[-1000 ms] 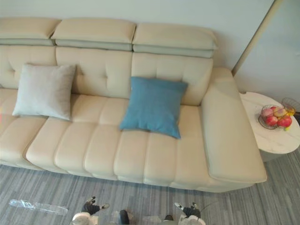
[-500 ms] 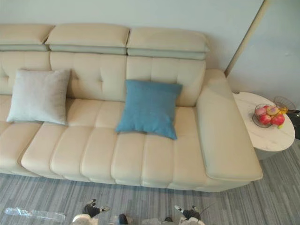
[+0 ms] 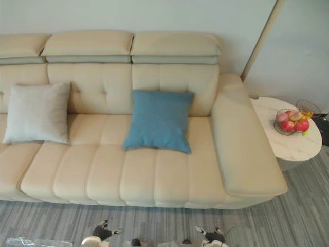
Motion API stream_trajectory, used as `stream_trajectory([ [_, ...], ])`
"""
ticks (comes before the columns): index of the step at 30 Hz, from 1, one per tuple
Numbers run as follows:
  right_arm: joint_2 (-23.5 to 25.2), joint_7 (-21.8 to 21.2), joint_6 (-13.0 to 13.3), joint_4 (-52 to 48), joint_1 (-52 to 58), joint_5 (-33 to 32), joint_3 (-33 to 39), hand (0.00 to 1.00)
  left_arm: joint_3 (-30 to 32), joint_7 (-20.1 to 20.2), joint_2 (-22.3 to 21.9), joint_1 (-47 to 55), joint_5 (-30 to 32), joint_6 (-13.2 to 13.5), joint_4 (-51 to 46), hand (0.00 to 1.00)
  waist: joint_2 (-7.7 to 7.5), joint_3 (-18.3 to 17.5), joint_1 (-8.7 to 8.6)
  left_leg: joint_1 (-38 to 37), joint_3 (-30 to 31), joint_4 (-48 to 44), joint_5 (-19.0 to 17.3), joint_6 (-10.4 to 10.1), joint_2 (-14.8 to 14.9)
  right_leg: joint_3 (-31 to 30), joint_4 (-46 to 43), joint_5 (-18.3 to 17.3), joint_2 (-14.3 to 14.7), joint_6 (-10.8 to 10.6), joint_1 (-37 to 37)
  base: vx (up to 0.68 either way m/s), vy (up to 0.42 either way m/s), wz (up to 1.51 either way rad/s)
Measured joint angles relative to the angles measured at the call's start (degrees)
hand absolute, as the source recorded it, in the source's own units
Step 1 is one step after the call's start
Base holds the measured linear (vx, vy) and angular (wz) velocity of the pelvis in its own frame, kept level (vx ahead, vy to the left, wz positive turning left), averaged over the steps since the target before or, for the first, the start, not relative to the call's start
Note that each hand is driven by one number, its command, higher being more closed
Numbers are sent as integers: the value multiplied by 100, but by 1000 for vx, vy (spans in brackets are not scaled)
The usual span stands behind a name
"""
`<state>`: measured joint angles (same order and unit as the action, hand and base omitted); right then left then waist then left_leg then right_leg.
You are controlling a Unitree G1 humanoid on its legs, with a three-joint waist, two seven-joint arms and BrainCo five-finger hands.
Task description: Pick up cushions and gather them together orderly.
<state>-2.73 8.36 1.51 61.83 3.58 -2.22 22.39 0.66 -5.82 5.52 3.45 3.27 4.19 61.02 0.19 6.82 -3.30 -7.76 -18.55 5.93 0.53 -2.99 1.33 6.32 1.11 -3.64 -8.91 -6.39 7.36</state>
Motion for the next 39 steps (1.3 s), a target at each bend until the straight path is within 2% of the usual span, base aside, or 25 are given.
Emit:
stream_trajectory([
  [5, -29, -19, -86, -20, 54, 10, 154, 0, 112, 112, -18, -3, -8, -9, 35, 0, 79, 72, -44, -78, -517, -7, -47, -76, 143, -458, -146, 47, 128, 48, -272, -83, -22, -50],
  [10, 27, -50, -180, -77, 7, 105, 159, 0, 325, 126, 24, -149, -3, -83, 49, 0, -34, 310, -168, 209, -1721, -541, -390, -322, 532, -1401, -174, 326, 481, 243, -1142, -87, -69, -124],
  [11, 28, -49, -187, -88, -12, 136, 159, 0, 354, 124, 23, -165, -3, -86, 51, 0, 2, 352, -171, 224, -1906, -565, -399, -337, 579, -1235, -197, 340, 479, 291, -1260, -39, -92, -180],
  [12, 35, -52, -190, -178, -46, 224, 128, 0, 385, 121, 29, -195, -3, -113, 66, 0, 2, 364, -199, 306, -2432, -735, -440, -393, 775, -455, -344, 363, 391, 571, -1580, -2, -97, -211],
  [13, 32, -50, -189, -210, -121, 225, 79, 0, 380, 119, 138, -237, -3, -132, 63, 0, 22, 387, -204, 332, -2967, -969, -475, -430, 1021, 886, -769, 363, 213, 854, -1945, 31, -108, -214],
  [14, 36, -47, -189, -213, -126, 225, 76, 0, 377, 121, 183, -258, -3, -133, 67, 0, 2, 390, -222, 324, -3061, -1021, -474, -430, 1058, 1299, -904, 389, 143, 927, -1997, 100, -172, -199],
  [15, 33, -44, -188, -214, -112, 230, 42, 0, 392, 118, 276, -343, -2, -139, 101, 0, -70, 436, -297, 242, -3187, -1244, -482, -436, 1145, 2131, -1054, 510, 56, 987, -1934, 107, -191, -117],
  [17, -66, -18, -202, -205, -28, 235, -5, 0, 382, 125, 178, -641, 11, -116, 81, 0, 87, 572, -432, 263, -3094, -1643, -726, -576, 1314, 2076, -1088, 479, 92, 1096, -1764, 110, -279, -88],
  [18, -128, -17, -210, -169, -11, 236, -4, 0, 381, 132, 98, -669, 10, -81, 30, 0, 119, 622, -455, 212, -3049, -1447, -709, -581, 1255, 2076, -1084, 480, 129, 1097, -1717, 32, -174, -79],
  [19, -230, -20, -235, -96, -3, 242, -8, 0, 384, 139, -38, -680, 10, -37, -7, 0, 290, 627, -457, 149, -3050, -1181, -558, -403, 1227, 2201, -1099, 465, 221, 1120, -1672, -69, -26, -113],
  [20, -254, -12, -250, -103, -138, 257, -2, 0, 410, 152, -85, -641, 5, -23, 12, 0, 353, 603, -416, 84, -3376, -1080, -483, -337, 1219, 2661, -1193, -122, 162, 1084, -1657, -72, -41, -110],
  [21, -247, 30, -249, -134, -189, 258, 22, 0, 439, 149, -117, -650, 3, -28, 25, 0, 424, 615, -463, 43, -3413, -1052, -505, -418, 1268, 2825, -1349, -323, 114, 1020, -1673, -29, -52, -91],
  [22, -217, 88, -234, -237, -197, 266, 73, 0, 454, 157, -133, -653, 0, -70, 44, 0, 420, 606, -497, -36, -3569, -991, -507, -438, 1238, 3127, -1622, -433, -55, 895, -1697, 84, -99, -60],
  [24, -153, 60, -232, -235, -232, 279, 96, 0, 612, 160, -106, -621, -1, -103, 87, 0, 309, 672, -470, -210, -3788, -1105, -452, -528, 1327, 2941, -1725, -498, 43, 921, -1726, 103, -100, -58],
  [26, -135, 46, -242, -218, -228, 279, -127, 0, 846, 164, -125, -565, -1, -180, 200, 0, 144, 674, -417, -227, -3949, -1874, -434, -544, 1643, 2619, -1784, -599, 192, 982, -1723, 126, -164, -68],
  [27, -139, 46, -220, -217, -226, 274, -242, 0, 932, 162, -172, -442, -1, -220, 202, 0, 80, 678, -373, -215, -3815, -2649, -402, -484, 1951, 2380, -1785, -632, 291, 1044, -1640, 201, -237, -146],
  [28, -189, 48, -162, -231, -216, 262, -376, 0, 981, 168, -200, -286, -6, -203, 161, 0, 119, 678, -312, 49, -2894, -3791, -218, -3, 2328, 1892, -1632, -629, 524, 1183, -1424, 218, -206, -148],
  [29, -216, 43, -145, -243, -232, 246, -407, 0, 950, 164, -202, -259, -10, -204, 159, 0, 126, 674, -282, 157, -2477, -3955, -419, -114, 2296, 1756, -1573, -610, 534, 1214, -1398, 162, -63, -162],
  [30, -256, 39, -135, -229, -301, 226, -457, 0, 936, 152, -227, -266, -14, -195, 144, 0, 129, 689, -229, 394, -1665, -4080, -892, -400, 1995, 1445, -1467, -563, 578, 1238, -1340, 261, 4, -156],
  [31, -300, 36, -128, -219, -344, 227, -455, 0, 867, 153, -241, -284, -39, -174, 142, 0, 149, 691, -208, 604, -1018, -4023, -1314, -508, 1567, 1066, -1344, -502, 611, 1273, -1205, 267, 15, -163],
  [34, -361, 30, -135, -175, -285, 230, -445, 0, 666, 148, -247, -289, -129, -67, 55, 0, 127, 698, -91, 929, -102, -3261, -1590, -533, 731, 239, -1262, -482, 636, 1269, -889, 265, 72, -155],
  [36, -344, 26, -132, -178, -285, 232, -444, 0, 664, 149, -256, -334, -131, -54, 25, 0, 129, 698, 1, 1123, 529, -2575, -1551, -494, 341, -231, -1250, -474, 672, 1233, -831, 235, 174, -151],
  [37, -346, 21, -132, -177, -284, 236, -445, 0, 663, 149, -253, -356, -143, -47, 29, 0, 130, 697, 22, 1217, 953, -2164, -1431, -426, 186, -507, -1245, -475, 719, 1112, -790, 194, 186, -173],
  [38, -367, 14, -130, -187, -247, 241, -450, 0, 657, 149, -277, -341, -201, -34, 41, 0, 210, 649, 36, 1284, 1399, -1686, -880, -408, 140, -813, -1231, -503, 879, 930, -747, 183, 210, -156],
  [39, -389, 13, -131, -173, -236, 247, -450, 0, 654, 159, -300, -321, -247, -25, 46, 0, 304, 611, 49, 1338, 1465, -1704, -513, -148, 223, -1021, -1250, -554, 1003, 826, -743, 171, 204, -135],
])
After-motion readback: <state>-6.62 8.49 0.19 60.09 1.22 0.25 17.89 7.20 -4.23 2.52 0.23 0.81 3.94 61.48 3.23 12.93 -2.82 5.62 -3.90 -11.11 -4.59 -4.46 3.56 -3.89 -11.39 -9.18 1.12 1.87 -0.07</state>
